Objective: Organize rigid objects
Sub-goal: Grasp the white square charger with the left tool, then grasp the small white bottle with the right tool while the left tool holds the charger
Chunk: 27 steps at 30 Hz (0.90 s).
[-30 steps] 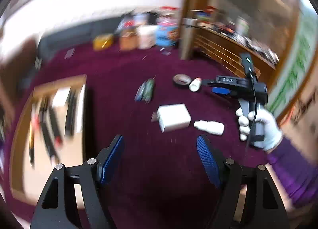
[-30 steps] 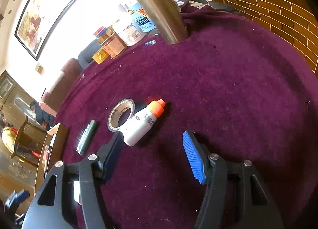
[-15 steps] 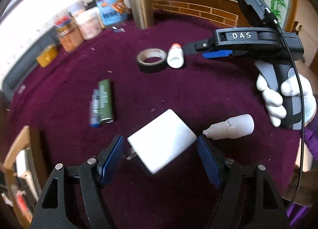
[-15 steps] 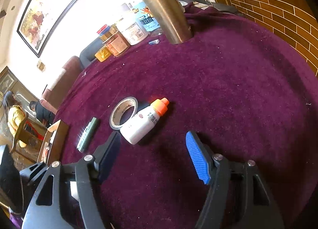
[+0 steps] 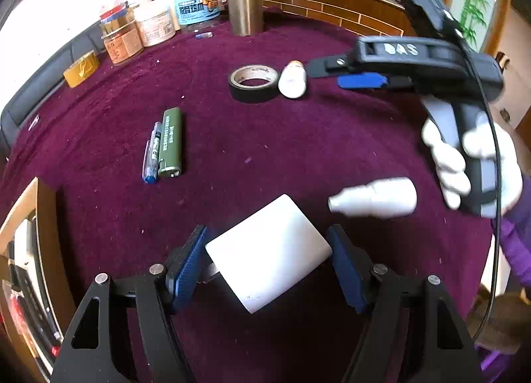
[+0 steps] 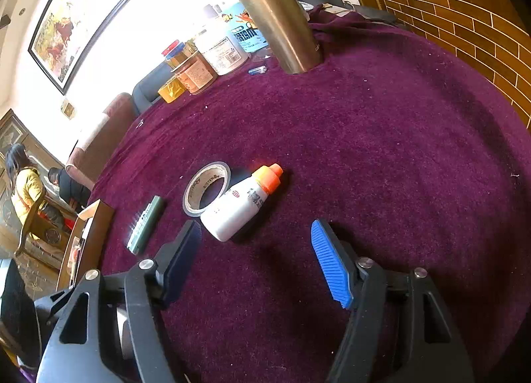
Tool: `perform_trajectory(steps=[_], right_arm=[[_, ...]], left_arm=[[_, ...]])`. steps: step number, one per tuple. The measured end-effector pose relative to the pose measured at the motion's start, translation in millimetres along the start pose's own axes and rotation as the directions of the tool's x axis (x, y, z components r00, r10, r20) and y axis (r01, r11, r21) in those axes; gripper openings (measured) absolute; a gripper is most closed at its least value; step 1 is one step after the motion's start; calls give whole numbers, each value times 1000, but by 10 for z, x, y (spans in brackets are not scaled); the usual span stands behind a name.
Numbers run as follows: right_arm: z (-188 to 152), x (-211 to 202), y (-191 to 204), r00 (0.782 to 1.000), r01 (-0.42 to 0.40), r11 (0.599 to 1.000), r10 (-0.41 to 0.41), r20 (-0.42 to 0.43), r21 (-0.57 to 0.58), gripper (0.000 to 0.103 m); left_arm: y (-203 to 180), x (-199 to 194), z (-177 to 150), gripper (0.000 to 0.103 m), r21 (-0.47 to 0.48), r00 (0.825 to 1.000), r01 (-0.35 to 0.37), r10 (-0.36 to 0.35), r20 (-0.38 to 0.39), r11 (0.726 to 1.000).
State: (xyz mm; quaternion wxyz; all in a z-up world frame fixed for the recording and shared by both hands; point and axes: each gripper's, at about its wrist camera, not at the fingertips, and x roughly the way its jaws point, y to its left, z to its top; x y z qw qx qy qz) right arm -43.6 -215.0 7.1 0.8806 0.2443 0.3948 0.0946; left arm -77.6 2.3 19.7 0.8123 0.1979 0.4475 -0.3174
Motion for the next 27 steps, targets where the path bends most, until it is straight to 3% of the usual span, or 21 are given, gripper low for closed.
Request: perform_trajectory(steps=[4, 11, 20, 22, 26, 27], right_arm=[[2, -1, 0, 1000, 1, 1000, -1, 0, -1, 69], [4, 0, 1, 1000, 3, 1000, -3, 0, -6, 70], [12, 5, 5, 1000, 5, 1000, -5, 0, -11, 71], [10, 3, 6, 1000, 6, 1000, -6, 0, -10, 71], [9, 3, 4, 1000, 5, 1000, -5, 0, -10, 71], [11, 3, 4, 1000, 4, 1000, -4, 0, -9, 71]], left_arm=[[-56, -29, -47, 67, 53, 1000, 27, -27, 6, 998], [-50, -1, -13, 69, 47, 997, 75, -76, 11, 996], [-199, -12, -59, 70, 131, 998, 64, -63, -9, 989], [-250, 42, -74, 74, 150, 998, 56, -53, -25, 987], [-296, 50, -64, 78, 143, 999, 35, -34, -10, 989], [-300, 47, -53, 75, 131, 1000, 13, -12, -9, 991]])
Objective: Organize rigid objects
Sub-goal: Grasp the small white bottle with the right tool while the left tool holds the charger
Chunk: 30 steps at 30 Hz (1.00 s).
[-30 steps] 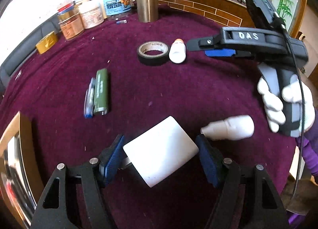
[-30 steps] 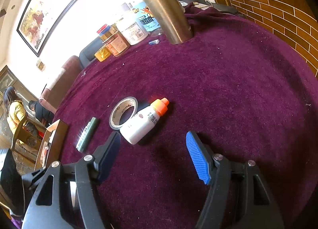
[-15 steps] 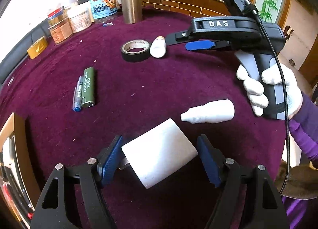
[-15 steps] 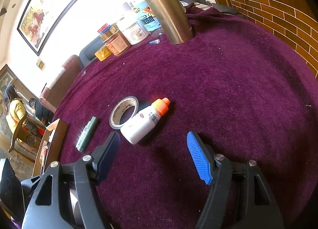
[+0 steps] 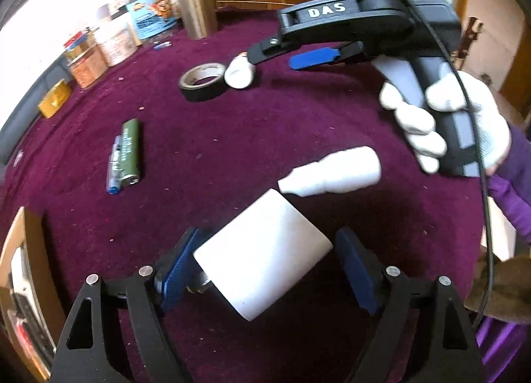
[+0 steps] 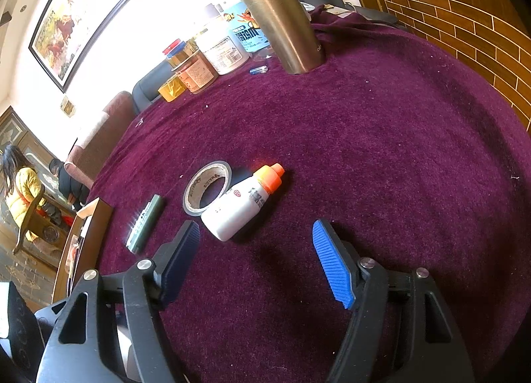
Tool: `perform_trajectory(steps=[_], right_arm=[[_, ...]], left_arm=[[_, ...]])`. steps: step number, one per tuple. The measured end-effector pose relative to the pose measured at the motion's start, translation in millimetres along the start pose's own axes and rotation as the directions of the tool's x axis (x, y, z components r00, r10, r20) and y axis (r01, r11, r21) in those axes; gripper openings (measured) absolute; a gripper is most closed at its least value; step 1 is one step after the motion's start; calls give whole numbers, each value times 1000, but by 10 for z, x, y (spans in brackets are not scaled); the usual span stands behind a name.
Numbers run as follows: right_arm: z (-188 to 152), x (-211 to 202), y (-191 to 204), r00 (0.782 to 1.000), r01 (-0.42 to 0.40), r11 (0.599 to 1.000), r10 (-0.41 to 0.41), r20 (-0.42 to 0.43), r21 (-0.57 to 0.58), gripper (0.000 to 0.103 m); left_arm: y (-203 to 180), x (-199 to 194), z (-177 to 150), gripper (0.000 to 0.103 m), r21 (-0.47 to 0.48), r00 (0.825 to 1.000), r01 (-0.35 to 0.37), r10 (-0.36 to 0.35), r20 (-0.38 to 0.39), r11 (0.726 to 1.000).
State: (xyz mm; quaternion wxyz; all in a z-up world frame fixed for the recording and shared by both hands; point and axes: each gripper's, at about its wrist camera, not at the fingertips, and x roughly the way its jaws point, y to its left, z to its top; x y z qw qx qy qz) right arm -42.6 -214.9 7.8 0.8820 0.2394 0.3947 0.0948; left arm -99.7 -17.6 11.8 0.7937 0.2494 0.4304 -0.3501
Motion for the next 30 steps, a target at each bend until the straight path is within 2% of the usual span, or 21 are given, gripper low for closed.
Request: perform_trajectory(steps=[1, 3, 7, 10, 13, 16, 18, 19, 22, 24, 27, 30], right_arm=[[3, 0, -2, 1000, -2, 1000, 2, 0, 1, 71], [7, 3, -2, 1000, -3, 1000, 3, 0, 1, 71], [9, 6, -3, 1000, -4, 1000, 4, 0, 0, 72], [8, 5, -3, 1000, -3, 1000, 3, 0, 0, 72], [12, 16, 6, 1000, 4, 1000, -4, 0, -6, 72], [56, 61, 42, 999, -15, 999, 14, -34, -39, 83], [67, 60, 158, 993, 55, 992, -65, -94, -110, 80], [42, 22, 229, 990, 62, 988, -79, -117, -142, 80], [-129, -199, 449, 988, -32, 976, -2, -156, -215, 80], [-269, -294, 576, 982, -59, 960, 7, -188, -274, 80], [-453, -327, 684, 974, -49, 937, -32, -225, -347, 79], [-590, -318, 760, 974, -25, 916, -68, -216, -400, 76]], left_arm=[[-3, -16, 5, 66, -10, 1000, -15, 15, 1, 1000], [-12, -66, -13, 66, -39, 999, -45, 45, 2, 998], [43, -222, -149, 66, -132, 998, -33, 39, 42, 991], [91, -443, -292, 66, -216, 994, -43, 65, 93, 975], [157, -723, -458, 66, -304, 983, -43, 95, 157, 952], [226, -995, -638, 66, -382, 968, -43, 133, 211, 923], [291, -1188, -775, 66, -434, 957, -44, 164, 241, 900], [319, -1227, -806, 66, -450, 953, -46, 174, 248, 892], [434, -1414, -995, 67, -512, 939, -42, 210, 274, 858], [524, -1525, -1148, 67, -563, 931, -12, 215, 296, 827], [627, -1599, -1305, 67, -614, 920, 19, 226, 320, 789], [655, -1623, -1369, 67, -633, 915, 16, 244, 321, 774]])
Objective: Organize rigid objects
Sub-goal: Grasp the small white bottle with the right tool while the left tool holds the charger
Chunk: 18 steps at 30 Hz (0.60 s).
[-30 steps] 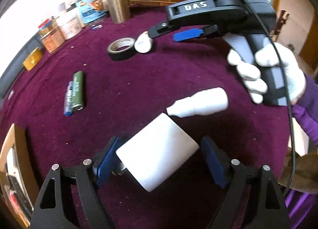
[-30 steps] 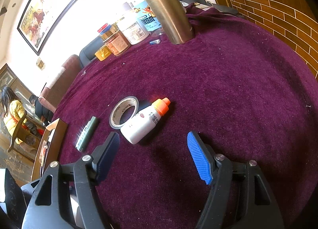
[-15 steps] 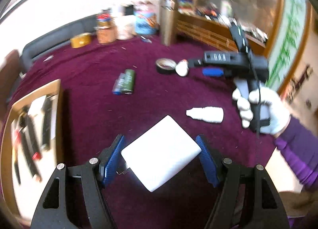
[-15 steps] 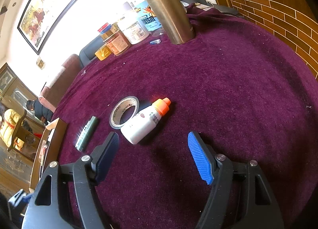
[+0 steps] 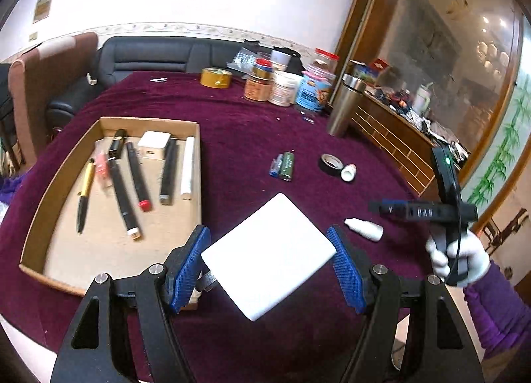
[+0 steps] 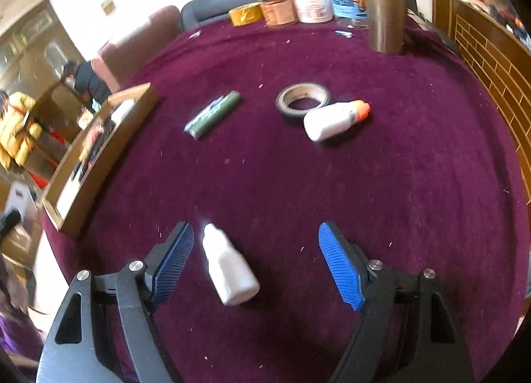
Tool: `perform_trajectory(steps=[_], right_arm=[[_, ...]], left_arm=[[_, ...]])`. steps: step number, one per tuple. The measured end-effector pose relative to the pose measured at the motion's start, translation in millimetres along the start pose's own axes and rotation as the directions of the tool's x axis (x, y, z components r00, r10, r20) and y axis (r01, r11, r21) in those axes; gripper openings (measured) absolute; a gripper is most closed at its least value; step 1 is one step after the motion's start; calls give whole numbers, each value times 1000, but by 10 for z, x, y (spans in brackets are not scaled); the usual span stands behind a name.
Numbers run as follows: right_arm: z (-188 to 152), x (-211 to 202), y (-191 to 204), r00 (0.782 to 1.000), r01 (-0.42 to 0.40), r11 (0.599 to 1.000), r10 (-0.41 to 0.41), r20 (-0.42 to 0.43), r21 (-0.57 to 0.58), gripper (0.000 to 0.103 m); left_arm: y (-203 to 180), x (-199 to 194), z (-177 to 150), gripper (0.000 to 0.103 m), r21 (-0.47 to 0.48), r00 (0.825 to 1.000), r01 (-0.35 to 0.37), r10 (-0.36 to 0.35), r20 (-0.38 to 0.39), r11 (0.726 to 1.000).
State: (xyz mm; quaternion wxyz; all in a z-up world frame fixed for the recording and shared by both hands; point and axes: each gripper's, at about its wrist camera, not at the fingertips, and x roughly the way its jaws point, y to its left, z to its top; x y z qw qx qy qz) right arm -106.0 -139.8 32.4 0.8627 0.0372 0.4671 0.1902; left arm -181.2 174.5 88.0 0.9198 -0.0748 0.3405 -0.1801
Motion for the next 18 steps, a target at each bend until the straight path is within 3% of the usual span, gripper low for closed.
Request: perform_trajectory(steps=[6, 12, 14, 15, 18], right_arm=[[-94, 111, 239, 999, 32, 995, -34, -20, -97, 65], [-209, 248, 407, 993, 101, 980, -110, -40, -173, 46], [-238, 234, 433, 990, 134, 973, -141, -23, -190, 33], [-241, 217, 426, 991, 128, 975, -135, -22, -183, 26], [-221, 183, 392, 995, 99, 984, -103, -19, -151, 25]], left_arm=[[113, -96, -53, 67, -8, 999, -52, 52, 8, 999], [462, -220, -81, 67, -92, 993, -113, 115, 17, 989], [570, -270, -104, 67, -113, 991, -130, 133, 17, 985], [637, -293, -110, 67, -127, 989, -141, 144, 18, 982], [789, -339, -129, 67, -158, 985, -165, 170, 20, 974]])
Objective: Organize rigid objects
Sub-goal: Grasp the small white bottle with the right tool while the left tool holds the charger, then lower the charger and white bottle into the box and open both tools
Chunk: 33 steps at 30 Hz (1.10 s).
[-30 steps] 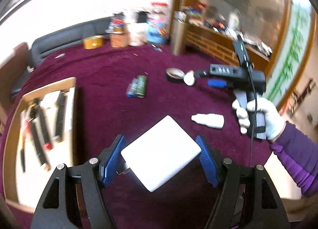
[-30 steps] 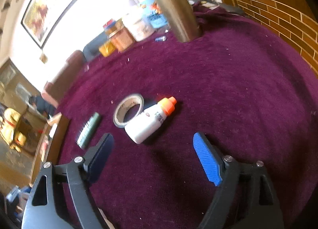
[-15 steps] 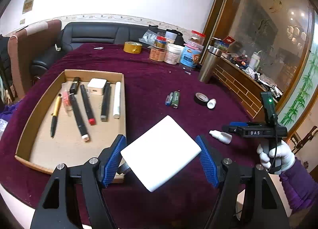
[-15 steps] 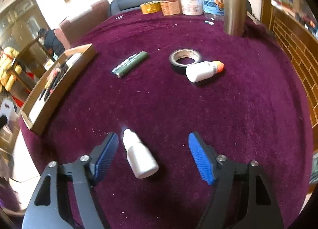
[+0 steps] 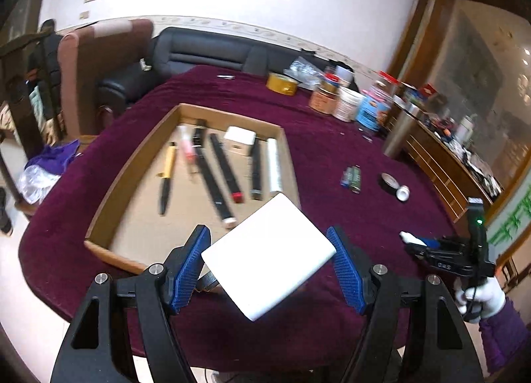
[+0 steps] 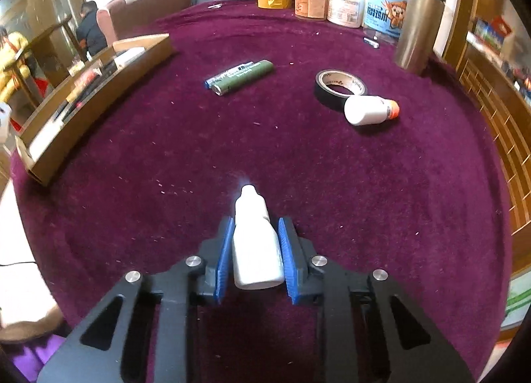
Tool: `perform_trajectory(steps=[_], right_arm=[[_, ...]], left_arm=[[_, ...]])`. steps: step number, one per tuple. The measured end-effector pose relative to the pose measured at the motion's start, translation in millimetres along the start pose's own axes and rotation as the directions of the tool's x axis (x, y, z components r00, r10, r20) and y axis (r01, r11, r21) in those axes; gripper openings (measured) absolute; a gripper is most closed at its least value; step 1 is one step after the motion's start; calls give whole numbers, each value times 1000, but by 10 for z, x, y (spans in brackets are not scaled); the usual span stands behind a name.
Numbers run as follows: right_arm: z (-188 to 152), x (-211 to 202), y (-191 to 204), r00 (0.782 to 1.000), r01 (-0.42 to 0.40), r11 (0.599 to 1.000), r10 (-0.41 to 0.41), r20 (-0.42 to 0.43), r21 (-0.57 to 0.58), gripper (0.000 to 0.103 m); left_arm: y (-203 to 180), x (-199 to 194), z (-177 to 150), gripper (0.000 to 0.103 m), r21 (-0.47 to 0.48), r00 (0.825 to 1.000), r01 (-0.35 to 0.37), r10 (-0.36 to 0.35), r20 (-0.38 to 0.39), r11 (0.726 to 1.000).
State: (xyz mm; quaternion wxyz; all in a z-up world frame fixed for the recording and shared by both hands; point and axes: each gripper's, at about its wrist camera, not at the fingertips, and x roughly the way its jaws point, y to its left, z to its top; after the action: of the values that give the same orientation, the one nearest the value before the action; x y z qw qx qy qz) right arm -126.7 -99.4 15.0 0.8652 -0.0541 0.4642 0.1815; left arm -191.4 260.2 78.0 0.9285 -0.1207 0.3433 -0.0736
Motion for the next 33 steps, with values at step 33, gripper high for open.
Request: perform_trajectory(steps=[33], right_arm=[[1257, 671, 1850, 836, -536, 841, 541, -98, 73, 25]], left_arm=[[971, 895, 369, 67, -70, 964, -190, 173, -202, 979]])
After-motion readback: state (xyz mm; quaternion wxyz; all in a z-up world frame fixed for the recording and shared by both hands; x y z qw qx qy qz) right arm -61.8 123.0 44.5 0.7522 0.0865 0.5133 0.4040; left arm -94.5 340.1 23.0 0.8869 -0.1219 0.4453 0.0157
